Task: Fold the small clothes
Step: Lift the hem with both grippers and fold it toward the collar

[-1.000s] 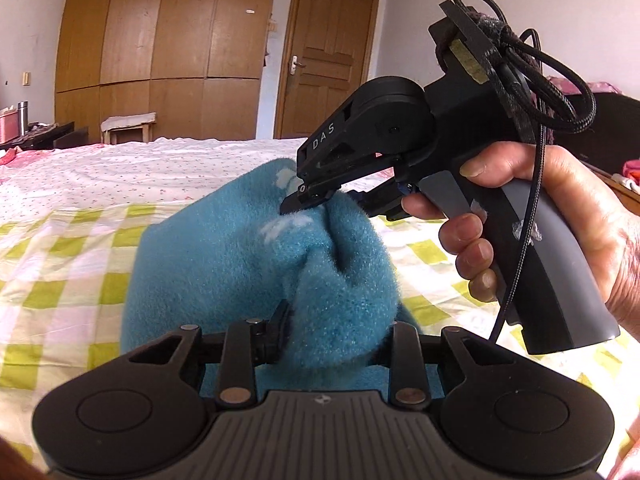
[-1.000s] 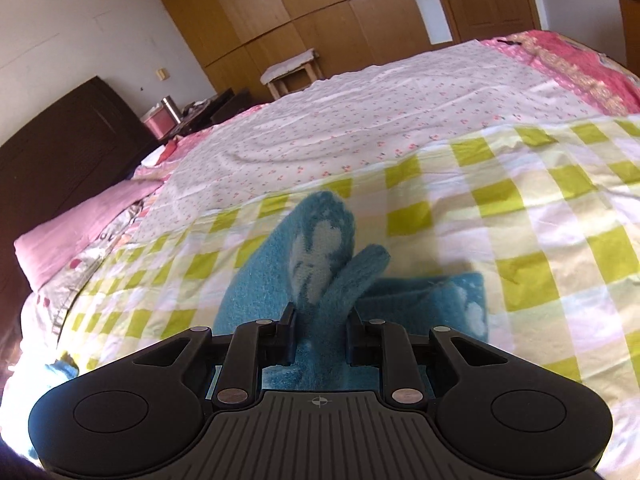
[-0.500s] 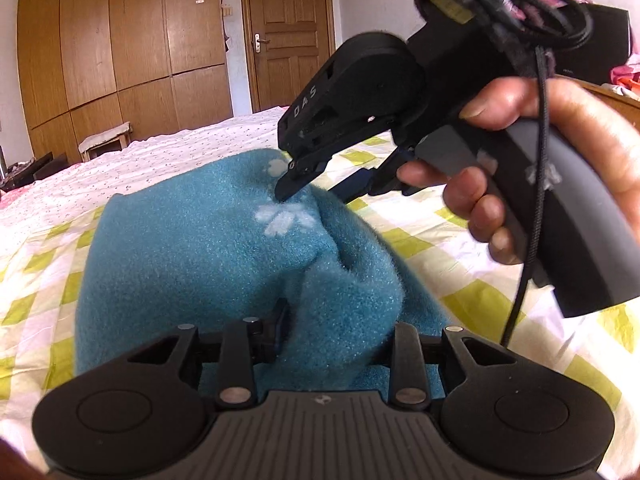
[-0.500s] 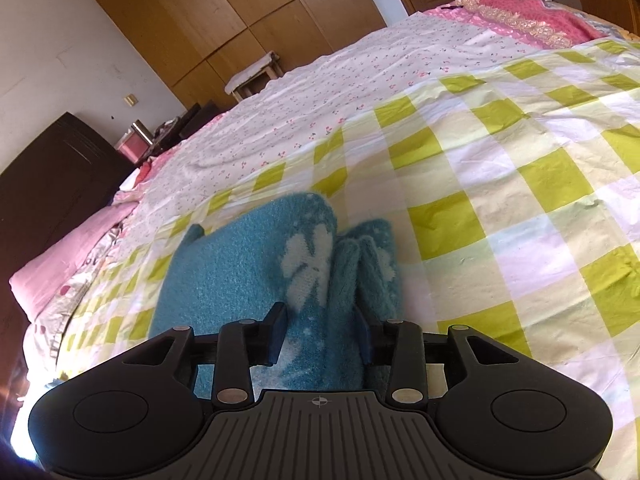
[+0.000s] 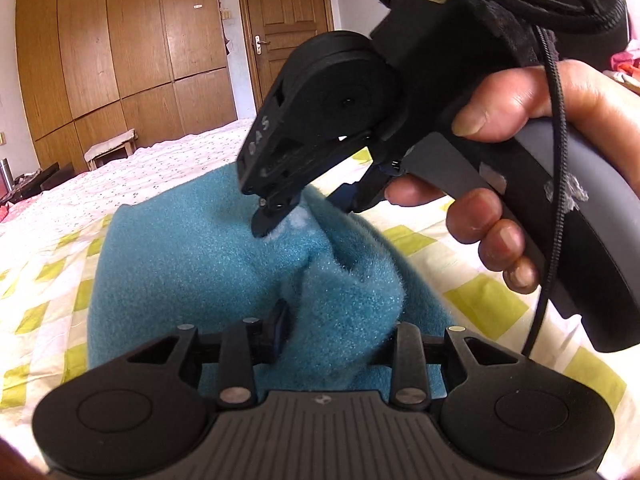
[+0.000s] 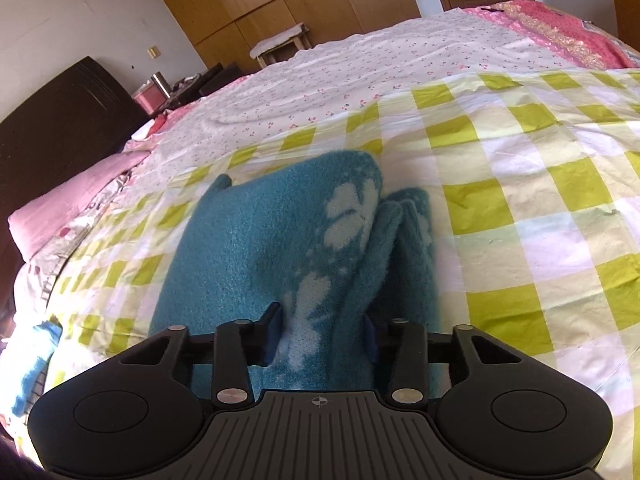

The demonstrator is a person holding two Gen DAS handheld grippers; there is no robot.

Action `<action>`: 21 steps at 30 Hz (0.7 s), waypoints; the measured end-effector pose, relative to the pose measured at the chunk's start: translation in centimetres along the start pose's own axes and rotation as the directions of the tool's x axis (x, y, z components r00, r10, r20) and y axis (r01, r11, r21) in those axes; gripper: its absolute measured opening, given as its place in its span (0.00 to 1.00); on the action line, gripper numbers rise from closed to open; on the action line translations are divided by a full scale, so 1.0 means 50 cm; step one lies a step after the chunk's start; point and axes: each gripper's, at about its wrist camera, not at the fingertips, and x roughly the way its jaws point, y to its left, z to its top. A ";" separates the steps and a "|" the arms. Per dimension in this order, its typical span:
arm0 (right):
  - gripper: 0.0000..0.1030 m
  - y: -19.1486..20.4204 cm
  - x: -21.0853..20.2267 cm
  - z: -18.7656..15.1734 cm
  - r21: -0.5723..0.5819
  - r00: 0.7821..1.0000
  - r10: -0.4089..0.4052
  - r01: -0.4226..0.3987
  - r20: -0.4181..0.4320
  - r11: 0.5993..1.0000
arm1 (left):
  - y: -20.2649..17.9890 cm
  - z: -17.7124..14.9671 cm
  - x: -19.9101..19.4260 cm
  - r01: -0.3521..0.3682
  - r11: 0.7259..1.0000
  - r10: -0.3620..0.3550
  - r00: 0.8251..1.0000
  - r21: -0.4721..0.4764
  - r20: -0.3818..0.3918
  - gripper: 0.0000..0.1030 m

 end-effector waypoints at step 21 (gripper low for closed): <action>0.23 -0.180 -0.019 -0.028 0.227 0.984 0.123 -0.150 0.129 0.962 | -0.104 0.028 0.030 0.013 0.998 -0.011 1.000 0.068 -0.026 0.43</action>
